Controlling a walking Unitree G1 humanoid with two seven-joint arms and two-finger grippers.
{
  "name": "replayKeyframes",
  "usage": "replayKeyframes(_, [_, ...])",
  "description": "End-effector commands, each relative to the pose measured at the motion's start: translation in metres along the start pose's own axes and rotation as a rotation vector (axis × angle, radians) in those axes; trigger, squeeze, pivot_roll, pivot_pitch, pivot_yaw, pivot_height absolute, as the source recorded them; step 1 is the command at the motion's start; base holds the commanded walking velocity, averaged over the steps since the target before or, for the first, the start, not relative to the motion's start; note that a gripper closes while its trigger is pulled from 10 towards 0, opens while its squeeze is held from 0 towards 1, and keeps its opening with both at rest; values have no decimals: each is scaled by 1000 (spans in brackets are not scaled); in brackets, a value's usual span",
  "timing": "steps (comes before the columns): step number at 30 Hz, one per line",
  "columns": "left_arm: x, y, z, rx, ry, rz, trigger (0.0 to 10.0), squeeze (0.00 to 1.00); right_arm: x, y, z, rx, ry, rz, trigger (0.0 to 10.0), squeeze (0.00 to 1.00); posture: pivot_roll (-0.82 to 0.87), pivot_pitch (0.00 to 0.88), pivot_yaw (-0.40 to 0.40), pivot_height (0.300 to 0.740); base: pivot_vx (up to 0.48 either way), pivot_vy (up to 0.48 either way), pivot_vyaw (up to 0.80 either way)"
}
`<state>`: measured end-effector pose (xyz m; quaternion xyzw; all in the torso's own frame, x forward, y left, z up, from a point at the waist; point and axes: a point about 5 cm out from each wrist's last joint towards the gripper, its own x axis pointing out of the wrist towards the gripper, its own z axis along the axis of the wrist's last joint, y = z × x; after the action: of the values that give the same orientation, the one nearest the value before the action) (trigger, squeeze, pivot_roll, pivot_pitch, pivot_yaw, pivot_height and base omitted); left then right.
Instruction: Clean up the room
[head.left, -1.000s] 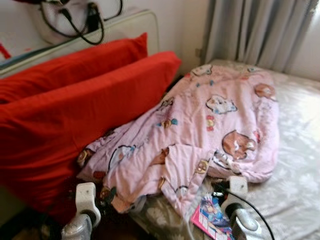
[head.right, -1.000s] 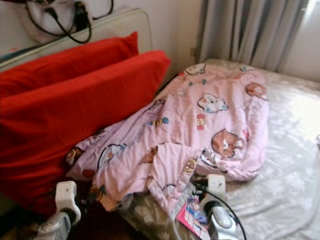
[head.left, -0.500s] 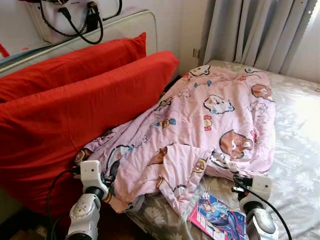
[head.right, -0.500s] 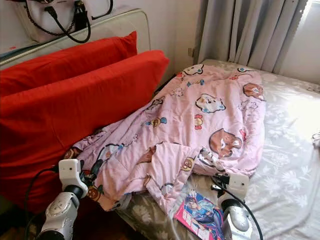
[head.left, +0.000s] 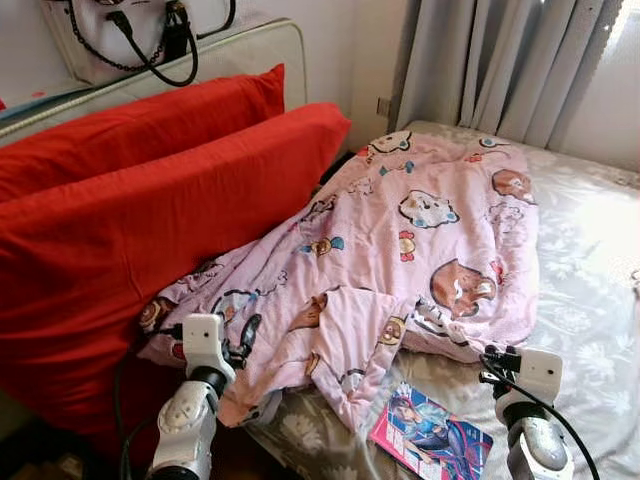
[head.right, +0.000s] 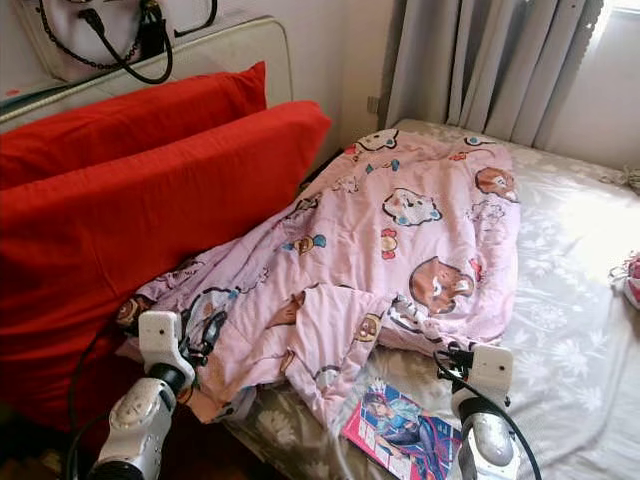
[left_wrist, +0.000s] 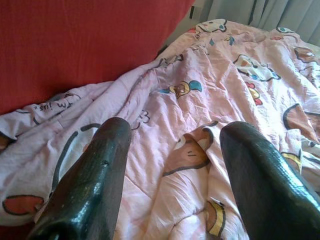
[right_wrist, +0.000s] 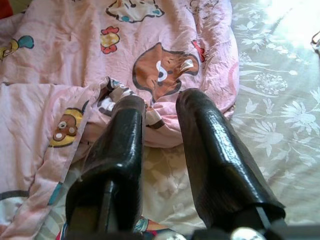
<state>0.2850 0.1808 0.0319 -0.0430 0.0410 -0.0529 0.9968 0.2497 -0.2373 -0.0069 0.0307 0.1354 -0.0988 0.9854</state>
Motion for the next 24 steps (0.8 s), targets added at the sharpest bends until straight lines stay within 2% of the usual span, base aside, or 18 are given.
replayKeyframes(1, [-3,2,-1,-19,1,18,10000,0,-2,0,-2,-2,8,5,10000,0,57,0,-26,705,0,0,0])
replayKeyframes(2, [-4,3,-2,-20,6,21,10000,0,-2,1,-2,0,9,6,10000,0,57,0,-26,700,0,0,0])
replayKeyframes(3, [-6,3,-4,-20,12,23,10000,0,-1,2,-2,2,12,14,10000,0,101,0,-58,695,0,0,0])
replayKeyframes(6, [-13,9,-10,-5,30,44,10000,0,-1,15,-8,-11,49,63,10000,0,155,0,-92,666,0,0,0])
replayKeyframes(11, [-20,15,-12,-10,33,65,10000,0,5,26,1,-19,16,116,10000,0,144,12,-77,666,0,0,0])
replayKeyframes(18, [-24,12,-18,-9,57,43,10000,0,6,26,3,-11,7,127,10000,0,128,11,-56,666,0,0,0])
replayKeyframes(24, [-26,18,-19,2,69,48,10000,0,1,29,-3,-22,11,134,10000,0,119,16,-48,666,0,0,0])
